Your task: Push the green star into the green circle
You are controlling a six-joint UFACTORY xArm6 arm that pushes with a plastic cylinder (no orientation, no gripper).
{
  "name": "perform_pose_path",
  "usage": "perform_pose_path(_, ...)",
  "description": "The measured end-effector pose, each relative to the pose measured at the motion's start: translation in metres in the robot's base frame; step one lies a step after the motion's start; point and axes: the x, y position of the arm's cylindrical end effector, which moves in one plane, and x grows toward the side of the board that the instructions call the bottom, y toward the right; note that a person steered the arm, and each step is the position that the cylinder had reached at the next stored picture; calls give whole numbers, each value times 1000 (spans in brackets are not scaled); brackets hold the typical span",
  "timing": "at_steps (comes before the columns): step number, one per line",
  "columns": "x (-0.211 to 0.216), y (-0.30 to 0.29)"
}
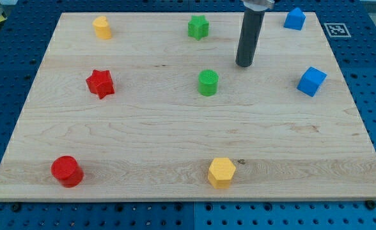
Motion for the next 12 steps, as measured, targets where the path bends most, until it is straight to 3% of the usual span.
perform_pose_path(3, -26, 0)
perform_pose_path(6, -153, -24)
perform_pose_path(7, -155, -84)
perform_pose_path(8, -136, -107)
perform_pose_path(12, -101, -97)
